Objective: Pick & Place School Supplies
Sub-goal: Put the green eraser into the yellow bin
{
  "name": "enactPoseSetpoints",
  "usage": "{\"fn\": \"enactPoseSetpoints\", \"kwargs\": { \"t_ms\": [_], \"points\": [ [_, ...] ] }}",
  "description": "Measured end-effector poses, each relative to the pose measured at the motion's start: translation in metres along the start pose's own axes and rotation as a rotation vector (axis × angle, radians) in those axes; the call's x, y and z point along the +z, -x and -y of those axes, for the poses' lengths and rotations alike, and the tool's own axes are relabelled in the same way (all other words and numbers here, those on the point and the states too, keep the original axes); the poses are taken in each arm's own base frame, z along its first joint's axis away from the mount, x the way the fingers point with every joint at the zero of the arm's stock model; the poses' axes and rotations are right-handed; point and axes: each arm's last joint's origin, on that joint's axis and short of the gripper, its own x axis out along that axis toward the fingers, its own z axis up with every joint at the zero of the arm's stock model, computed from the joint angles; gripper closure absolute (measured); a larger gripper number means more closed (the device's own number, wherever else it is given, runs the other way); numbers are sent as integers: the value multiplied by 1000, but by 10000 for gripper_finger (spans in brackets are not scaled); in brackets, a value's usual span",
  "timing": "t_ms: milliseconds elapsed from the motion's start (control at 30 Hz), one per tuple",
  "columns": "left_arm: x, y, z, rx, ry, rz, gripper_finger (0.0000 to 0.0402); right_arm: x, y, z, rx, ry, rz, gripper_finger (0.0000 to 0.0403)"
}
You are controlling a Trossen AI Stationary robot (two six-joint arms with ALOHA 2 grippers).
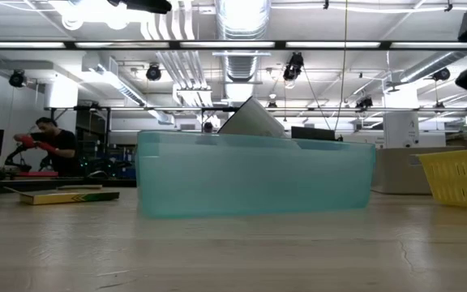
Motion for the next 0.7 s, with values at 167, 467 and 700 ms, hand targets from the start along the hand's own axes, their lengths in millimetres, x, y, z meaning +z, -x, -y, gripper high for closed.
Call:
{"fn": "enactPoseSetpoints", "kwargs": {
  "t_ms": [167, 467, 700],
  "points": [
    [0, 0, 0, 0, 0, 0, 165, -13, -19, -3, 65, -27, -49, 323],
    [0, 0, 0, 0, 0, 0, 165, -24, -32, 0, 85, -43, -48, 317],
    [0, 0, 0, 0, 0, 0, 165, -27, -35, 2, 80, -37, -51, 294]
  ]
}}
